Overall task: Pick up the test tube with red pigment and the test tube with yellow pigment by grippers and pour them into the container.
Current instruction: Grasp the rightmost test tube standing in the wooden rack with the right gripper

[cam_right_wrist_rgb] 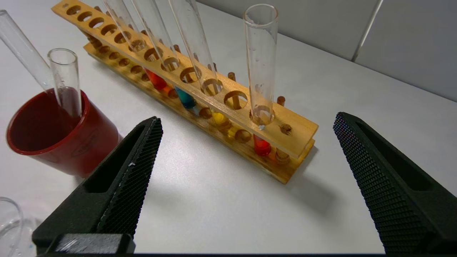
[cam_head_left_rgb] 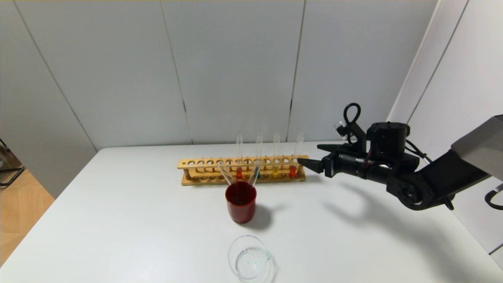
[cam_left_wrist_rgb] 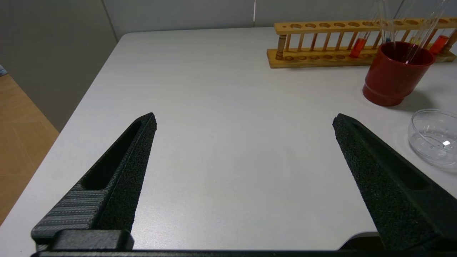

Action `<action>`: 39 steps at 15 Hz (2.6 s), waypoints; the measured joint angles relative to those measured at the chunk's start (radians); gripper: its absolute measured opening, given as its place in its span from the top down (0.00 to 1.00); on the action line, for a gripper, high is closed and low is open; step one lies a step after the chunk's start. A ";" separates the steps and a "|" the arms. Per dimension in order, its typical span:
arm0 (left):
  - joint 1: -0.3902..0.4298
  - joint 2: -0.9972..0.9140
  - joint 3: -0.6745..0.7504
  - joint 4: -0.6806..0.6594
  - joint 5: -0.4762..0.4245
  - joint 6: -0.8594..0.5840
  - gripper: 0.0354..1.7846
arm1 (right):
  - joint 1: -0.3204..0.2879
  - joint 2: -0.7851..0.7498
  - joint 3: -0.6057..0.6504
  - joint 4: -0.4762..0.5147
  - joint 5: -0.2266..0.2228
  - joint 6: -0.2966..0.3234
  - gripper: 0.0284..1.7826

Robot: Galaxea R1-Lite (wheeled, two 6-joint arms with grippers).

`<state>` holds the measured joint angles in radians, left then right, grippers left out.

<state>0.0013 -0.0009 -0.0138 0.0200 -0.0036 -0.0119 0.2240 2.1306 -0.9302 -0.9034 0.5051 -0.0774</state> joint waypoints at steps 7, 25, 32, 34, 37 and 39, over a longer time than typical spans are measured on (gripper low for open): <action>0.000 0.000 0.000 0.000 0.000 0.000 0.02 | 0.004 0.105 -0.144 0.014 -0.006 0.001 0.02; 0.000 0.000 0.000 0.000 0.000 0.000 0.02 | 0.040 0.220 -0.282 0.019 -0.008 0.000 0.03; 0.000 0.000 0.000 0.000 0.000 0.000 0.02 | 0.050 0.227 -0.281 0.016 -0.014 0.001 0.55; 0.000 0.000 0.000 0.000 -0.001 0.000 0.02 | 0.052 0.228 -0.281 0.016 -0.015 0.002 0.74; 0.000 0.000 0.000 0.000 -0.001 0.000 0.02 | 0.053 0.230 -0.282 0.011 -0.017 0.001 0.82; 0.000 0.000 0.000 0.000 0.000 0.000 0.02 | 0.058 0.230 -0.283 0.008 -0.018 0.001 0.82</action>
<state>0.0013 -0.0009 -0.0138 0.0200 -0.0036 -0.0115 0.2817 2.3611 -1.2132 -0.8957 0.4872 -0.0764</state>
